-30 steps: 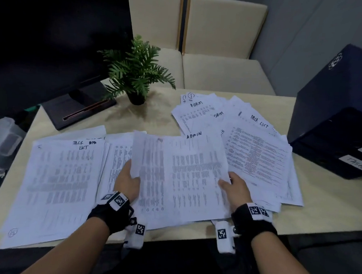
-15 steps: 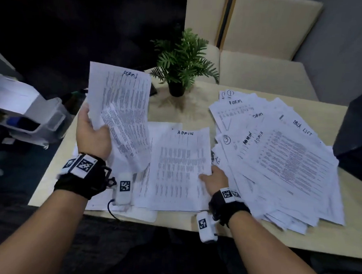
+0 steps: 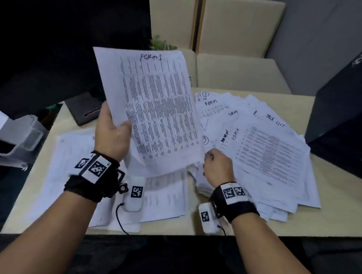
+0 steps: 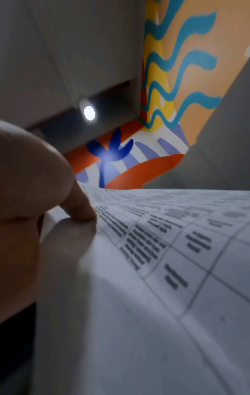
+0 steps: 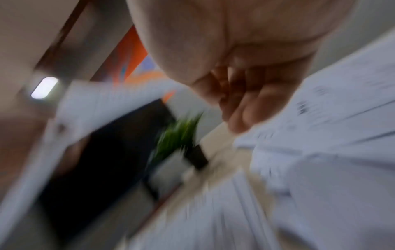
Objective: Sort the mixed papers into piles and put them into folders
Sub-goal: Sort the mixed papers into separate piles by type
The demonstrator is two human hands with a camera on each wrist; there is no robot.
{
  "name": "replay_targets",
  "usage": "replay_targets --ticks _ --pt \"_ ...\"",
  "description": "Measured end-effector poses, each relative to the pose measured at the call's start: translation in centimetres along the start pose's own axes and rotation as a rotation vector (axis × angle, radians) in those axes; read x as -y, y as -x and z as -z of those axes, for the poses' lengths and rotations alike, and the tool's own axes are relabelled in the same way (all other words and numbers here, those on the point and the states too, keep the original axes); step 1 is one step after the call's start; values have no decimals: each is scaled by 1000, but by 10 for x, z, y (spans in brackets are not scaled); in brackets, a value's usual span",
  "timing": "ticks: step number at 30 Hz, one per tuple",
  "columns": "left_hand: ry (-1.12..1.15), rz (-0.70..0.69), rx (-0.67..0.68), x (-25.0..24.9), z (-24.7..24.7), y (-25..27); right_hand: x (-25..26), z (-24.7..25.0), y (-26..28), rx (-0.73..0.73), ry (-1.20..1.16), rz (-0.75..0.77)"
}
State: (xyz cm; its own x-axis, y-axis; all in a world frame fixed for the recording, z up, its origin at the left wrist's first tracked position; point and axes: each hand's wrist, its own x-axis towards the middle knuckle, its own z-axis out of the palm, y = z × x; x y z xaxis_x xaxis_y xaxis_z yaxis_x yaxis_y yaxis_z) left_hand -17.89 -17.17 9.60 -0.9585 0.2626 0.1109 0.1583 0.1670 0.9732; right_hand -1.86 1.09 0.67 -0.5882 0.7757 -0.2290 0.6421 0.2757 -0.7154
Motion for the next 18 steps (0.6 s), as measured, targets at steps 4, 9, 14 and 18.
replay_targets --ticks 4,9,14,18 --pt "25 160 156 12 -66 27 -24 68 -7 -47 -410 -70" --pt "6 182 425 10 -157 66 -92 125 -11 15 -490 -179" --pt "-114 217 695 12 -251 98 -194 180 -11 -202 -485 -410" --pt "-342 102 803 23 -315 121 -265 230 -3 -448 -522 -649"
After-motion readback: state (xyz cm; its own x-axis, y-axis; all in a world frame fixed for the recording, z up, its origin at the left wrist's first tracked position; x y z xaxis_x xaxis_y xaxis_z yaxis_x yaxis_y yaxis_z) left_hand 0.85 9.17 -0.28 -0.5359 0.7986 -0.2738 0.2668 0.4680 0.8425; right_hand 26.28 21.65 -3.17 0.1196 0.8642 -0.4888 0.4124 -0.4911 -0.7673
